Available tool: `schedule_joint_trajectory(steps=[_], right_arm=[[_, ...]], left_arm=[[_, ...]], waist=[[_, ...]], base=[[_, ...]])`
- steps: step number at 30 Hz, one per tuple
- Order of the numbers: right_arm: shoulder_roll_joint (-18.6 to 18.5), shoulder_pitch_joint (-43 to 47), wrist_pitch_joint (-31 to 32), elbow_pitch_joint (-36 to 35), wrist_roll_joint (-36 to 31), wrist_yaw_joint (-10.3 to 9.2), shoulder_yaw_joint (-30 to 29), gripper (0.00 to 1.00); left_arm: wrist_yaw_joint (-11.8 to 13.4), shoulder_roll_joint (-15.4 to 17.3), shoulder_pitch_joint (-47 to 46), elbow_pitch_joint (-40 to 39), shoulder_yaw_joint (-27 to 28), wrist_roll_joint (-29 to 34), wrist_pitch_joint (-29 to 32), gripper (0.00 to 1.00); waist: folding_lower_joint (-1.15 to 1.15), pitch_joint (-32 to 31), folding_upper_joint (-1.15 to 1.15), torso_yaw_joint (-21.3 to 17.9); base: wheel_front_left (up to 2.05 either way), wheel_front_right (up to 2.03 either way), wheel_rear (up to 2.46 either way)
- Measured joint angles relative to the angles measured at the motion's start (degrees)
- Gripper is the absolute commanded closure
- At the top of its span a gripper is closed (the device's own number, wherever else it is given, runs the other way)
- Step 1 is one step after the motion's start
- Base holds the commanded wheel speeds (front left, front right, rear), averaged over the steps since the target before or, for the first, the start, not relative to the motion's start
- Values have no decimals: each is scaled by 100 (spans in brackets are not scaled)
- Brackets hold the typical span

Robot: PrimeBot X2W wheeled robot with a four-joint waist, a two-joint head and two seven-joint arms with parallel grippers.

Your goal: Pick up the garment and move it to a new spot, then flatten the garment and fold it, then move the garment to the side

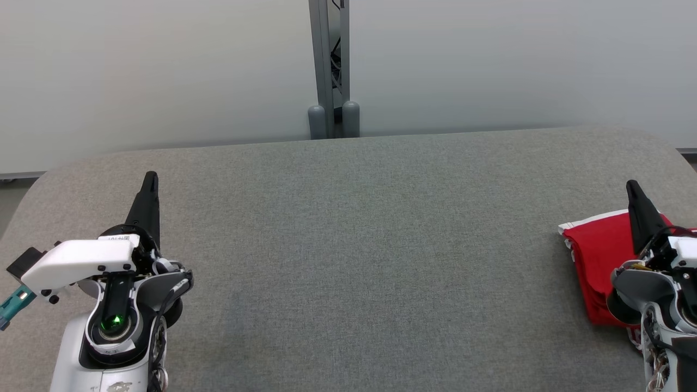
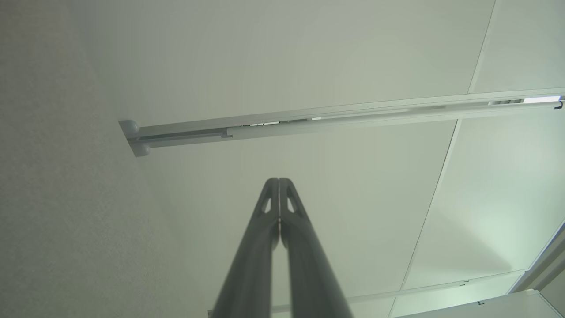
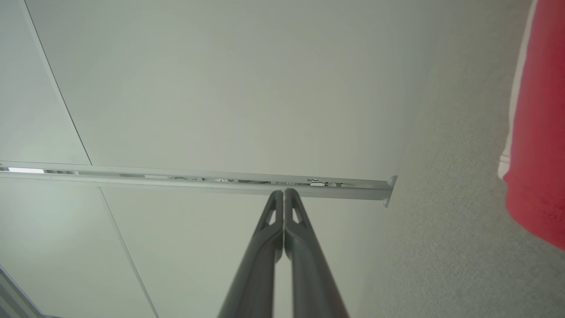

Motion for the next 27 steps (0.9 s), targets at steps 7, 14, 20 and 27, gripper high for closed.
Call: schedule_joint_trajectory(steps=[7, 14, 20, 27], right_arm=[[0, 0, 0, 0, 0, 0, -1, 100], [0, 0, 0, 0, 0, 0, -1, 100], [0, 0, 0, 0, 0, 0, -2, 100], [0, 0, 0, 0, 0, 0, -2, 100]], left_arm=[[0, 0, 0, 0, 0, 0, 0, 100], [0, 0, 0, 0, 0, 0, 0, 100], [0, 0, 0, 0, 0, 0, 0, 100], [0, 0, 0, 0, 0, 0, 0, 100]], waist=[[0, 0, 0, 0], [0, 0, 0, 0], [0, 0, 0, 0], [0, 0, 0, 0]], base=[[0, 0, 0], [0, 0, 0], [0, 0, 0], [0, 0, 0]])
